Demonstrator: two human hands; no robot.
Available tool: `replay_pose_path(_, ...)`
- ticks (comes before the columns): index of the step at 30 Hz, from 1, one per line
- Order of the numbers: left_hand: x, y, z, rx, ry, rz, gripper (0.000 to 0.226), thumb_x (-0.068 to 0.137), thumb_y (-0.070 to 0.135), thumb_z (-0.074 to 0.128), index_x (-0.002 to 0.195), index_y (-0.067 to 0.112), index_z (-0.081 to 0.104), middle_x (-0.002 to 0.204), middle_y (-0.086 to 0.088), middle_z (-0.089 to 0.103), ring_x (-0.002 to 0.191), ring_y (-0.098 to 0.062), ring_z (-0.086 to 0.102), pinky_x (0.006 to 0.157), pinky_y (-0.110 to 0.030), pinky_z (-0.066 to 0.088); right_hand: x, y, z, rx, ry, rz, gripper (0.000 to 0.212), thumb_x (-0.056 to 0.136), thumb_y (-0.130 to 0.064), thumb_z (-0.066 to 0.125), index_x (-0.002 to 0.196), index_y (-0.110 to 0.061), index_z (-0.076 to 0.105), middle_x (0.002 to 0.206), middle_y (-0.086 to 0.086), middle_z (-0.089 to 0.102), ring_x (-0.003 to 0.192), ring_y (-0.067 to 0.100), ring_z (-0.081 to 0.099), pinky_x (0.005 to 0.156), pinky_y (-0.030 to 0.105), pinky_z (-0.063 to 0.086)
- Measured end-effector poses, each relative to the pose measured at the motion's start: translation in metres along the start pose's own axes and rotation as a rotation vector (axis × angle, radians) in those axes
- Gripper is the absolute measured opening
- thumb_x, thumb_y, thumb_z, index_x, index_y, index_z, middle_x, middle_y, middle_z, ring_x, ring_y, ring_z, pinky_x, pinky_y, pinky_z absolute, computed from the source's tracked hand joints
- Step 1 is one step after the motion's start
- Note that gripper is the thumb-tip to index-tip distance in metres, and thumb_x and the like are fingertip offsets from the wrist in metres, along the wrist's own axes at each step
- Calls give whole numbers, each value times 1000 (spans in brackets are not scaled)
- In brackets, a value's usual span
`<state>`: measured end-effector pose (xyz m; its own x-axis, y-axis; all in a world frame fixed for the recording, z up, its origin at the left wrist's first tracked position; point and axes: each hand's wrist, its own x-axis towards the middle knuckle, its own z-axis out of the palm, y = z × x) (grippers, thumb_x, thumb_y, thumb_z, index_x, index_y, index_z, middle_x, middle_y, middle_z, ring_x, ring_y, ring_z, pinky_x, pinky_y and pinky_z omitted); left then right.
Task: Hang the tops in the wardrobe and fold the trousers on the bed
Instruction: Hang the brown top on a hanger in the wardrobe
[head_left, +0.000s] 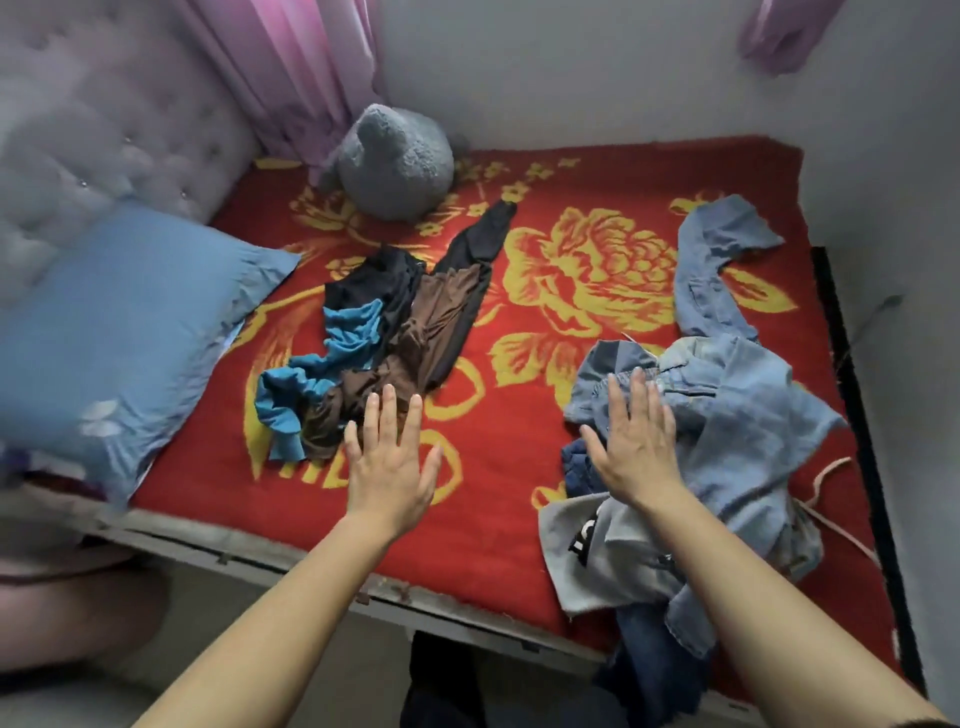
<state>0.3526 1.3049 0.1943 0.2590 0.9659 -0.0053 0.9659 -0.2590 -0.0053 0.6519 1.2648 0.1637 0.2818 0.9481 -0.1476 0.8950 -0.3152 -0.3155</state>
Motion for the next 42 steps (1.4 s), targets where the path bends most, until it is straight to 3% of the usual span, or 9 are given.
replay_pose_path(8, 111, -191, 85, -35, -186, -69, 73, 98, 55, 34, 158, 20, 10, 164, -12, -3, 151, -29, -5, 118, -57, 10, 97, -159, 110, -106, -79, 31, 77, 97, -50, 46, 158, -18, 12, 165, 15, 0, 152, 33, 4, 121, 51, 11)
replay_pose_path(16, 204, -259, 217, -197, -299, -67, 71, 96, 54, 41, 156, 24, 19, 164, -12, 4, 151, -30, 4, 115, -54, 21, 198, -264, 239, -98, -176, -120, 71, 99, -42, 47, 158, -23, 11, 164, 18, 0, 151, 37, 8, 119, 51, 22)
replay_pose_path(19, 206, -263, 296, -241, -534, -85, 71, 93, 68, 29, 155, 34, 16, 165, -3, 4, 151, -26, -2, 115, -61, 16, 236, -276, 296, -24, -64, -238, 66, 99, -25, 55, 157, -21, 23, 164, 21, 3, 141, 40, 32, 102, 48, 45)
replay_pose_path(22, 183, -260, 368, -210, -787, -181, 78, 87, 76, 33, 153, 34, 24, 165, 6, 0, 150, -24, -6, 111, -71, 10, 263, -273, 360, 8, 20, -286, 67, 99, -15, 55, 157, -26, 23, 166, 12, 1, 110, 33, 55, 72, 41, 55)
replay_pose_path(27, 151, -258, 421, -127, -503, -136, 64, 85, 68, 40, 136, 29, 51, 162, -1, 13, 145, -26, 2, 103, -76, 14, 265, -251, 450, 12, -31, -301, 43, 103, -34, 45, 145, -24, 49, 152, 6, 45, 112, 36, 51, 98, 43, 44)
replay_pose_path(32, 158, -257, 421, -102, -610, -132, 71, 92, 67, 29, 150, 28, 28, 162, -1, -10, 146, -29, -17, 105, -76, 5, 271, -263, 450, 122, 54, -221, 33, 100, -30, 46, 124, -12, 60, 128, 9, 60, 100, 36, 54, 91, 36, 36)
replay_pose_path(34, 158, -253, 410, -142, -557, -143, 60, 97, 57, 35, 147, 25, 34, 164, -1, -8, 149, -28, -14, 107, -74, 6, 267, -259, 434, 169, 37, -188, 30, 99, -31, 45, 113, -8, 59, 115, 15, 60, 98, 39, 55, 86, 41, 36)
replay_pose_path(39, 111, -240, 375, -430, -274, -321, 22, 91, 7, 50, 112, 9, 57, 155, -9, 37, 146, -23, 28, 115, -52, 22, 199, -197, 396, 2, -84, 174, 46, 102, -50, 33, 103, -9, 53, 109, 20, 64, 101, 42, 60, 79, 44, 43)
replay_pose_path(42, 55, -221, 348, -565, -304, -478, 20, 88, -1, 47, 105, 5, 57, 109, -21, 64, 103, -41, 58, 78, -42, 40, 141, -141, 371, -64, -264, 419, 54, 102, -53, 31, 112, -7, 57, 119, 26, 63, 111, 44, 58, 88, 46, 45)
